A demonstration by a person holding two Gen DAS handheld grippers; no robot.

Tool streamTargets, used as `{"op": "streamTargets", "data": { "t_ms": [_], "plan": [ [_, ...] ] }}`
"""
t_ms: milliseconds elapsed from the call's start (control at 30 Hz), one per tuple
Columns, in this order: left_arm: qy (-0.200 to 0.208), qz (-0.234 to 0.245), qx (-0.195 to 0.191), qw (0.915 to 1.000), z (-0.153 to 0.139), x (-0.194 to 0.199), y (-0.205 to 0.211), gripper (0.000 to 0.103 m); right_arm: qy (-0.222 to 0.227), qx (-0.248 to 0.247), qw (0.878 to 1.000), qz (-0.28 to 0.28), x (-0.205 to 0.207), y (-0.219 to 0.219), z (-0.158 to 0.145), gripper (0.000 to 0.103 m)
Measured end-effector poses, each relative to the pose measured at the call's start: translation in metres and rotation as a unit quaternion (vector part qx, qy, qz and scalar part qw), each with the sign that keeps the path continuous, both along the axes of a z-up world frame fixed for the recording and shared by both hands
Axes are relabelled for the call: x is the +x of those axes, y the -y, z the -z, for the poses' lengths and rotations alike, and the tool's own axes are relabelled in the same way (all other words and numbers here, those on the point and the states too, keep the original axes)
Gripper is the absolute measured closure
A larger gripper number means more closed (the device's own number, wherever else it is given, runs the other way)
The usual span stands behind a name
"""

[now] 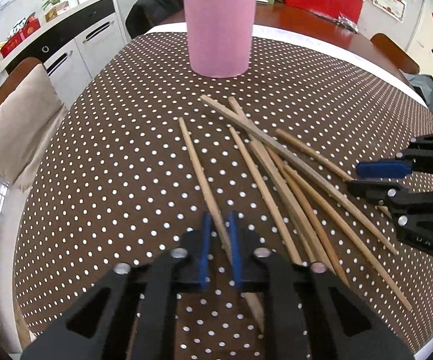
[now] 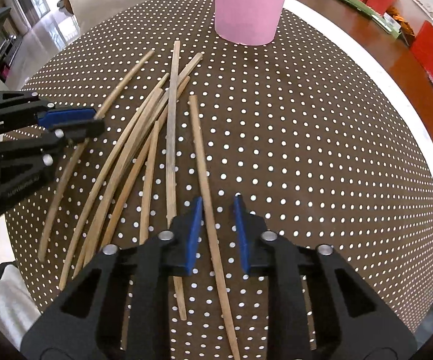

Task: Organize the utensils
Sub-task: 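Close the left gripper on a chopstick while the right gripper grasps another chopstick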

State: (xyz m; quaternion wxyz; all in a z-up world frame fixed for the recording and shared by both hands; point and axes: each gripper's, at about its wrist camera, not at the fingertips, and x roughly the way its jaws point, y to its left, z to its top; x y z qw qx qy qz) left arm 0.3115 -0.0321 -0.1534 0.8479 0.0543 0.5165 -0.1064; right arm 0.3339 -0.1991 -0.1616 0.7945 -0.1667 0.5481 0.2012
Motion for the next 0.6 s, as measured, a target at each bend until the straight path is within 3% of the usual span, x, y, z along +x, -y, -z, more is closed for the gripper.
{"op": "streamTargets", "data": {
  "t_ms": [100,267,600],
  "plan": [
    [0.001,-0.009,-0.013,0.9999,0.001,0.001,-0.005,0.097,0.0,-0.002,1.0,0.005,0.005,0.0,0.001,0.096],
    [0.007,-0.022,-0.058,0.998,0.001,0.001,-0.015,0.098,0.009,0.024,0.999,0.019,0.008,0.007,0.001,0.097],
    [0.105,-0.048,-0.085,0.9897,-0.035,-0.013,-0.025,0.097,0.09,0.104,0.989,0.049,-0.006,0.033,-0.038,0.097]
  ]
}}
